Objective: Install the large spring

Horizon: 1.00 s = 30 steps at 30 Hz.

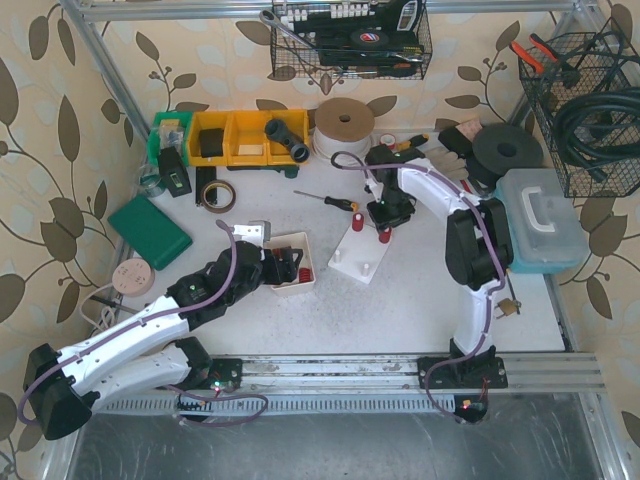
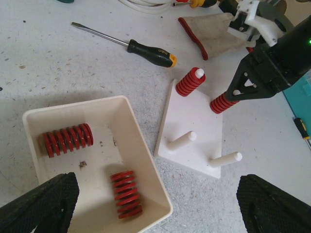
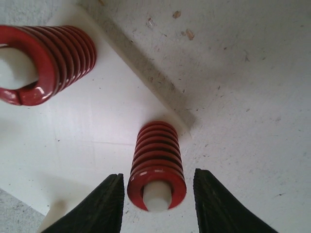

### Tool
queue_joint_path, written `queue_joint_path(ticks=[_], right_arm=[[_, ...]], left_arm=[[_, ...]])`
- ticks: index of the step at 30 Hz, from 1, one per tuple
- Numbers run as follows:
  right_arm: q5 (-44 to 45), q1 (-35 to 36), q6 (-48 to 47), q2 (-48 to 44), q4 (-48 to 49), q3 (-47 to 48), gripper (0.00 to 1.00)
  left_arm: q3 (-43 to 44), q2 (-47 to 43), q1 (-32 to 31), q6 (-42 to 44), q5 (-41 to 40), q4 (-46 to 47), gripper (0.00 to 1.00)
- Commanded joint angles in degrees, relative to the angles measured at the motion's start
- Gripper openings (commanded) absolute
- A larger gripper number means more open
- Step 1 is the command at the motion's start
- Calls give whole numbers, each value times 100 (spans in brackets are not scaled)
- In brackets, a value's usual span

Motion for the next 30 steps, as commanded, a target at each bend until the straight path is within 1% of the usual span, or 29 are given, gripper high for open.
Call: queue_joint_path(ticks=[1,6,8,10,15,17,19,22,25,30], right_arm=[[118,-5,203,-629,68,249,42],[228,0,428,-1506,436,132,42],[176,-1,550,-1956,700,-125,42],[36,7,818,-2537,1191,-674,42],[-553,177,1647,-4288,3304,-2725,42],[-634,343,1911,-4798,4000,-3338,42],[-740,535,2031,-4996,4416,-3840,42],[-656,707,2053,-5052,4745,-4293,41],[-699,805,2198,-5191,5317,-4755,40],[-578,1115,2203,-5416,6126,-5335,41]], left_arm=[[96,8,-44,-14,-24,58,91],[152,49,-44,-31,-29,-29,91],[200,91,-44,-74,-81,-130,91],[273,159,-44,-140,-146,-273,90],[709,516,-19,-246,-292,-798,89],[972,771,34,-247,-189,-1070,88],[1264,1137,107,-255,-17,-1367,86],[1712,1628,236,-401,212,-1974,83],[2102,2051,259,-824,313,-2449,80],[2730,2729,271,-967,312,-2830,75]])
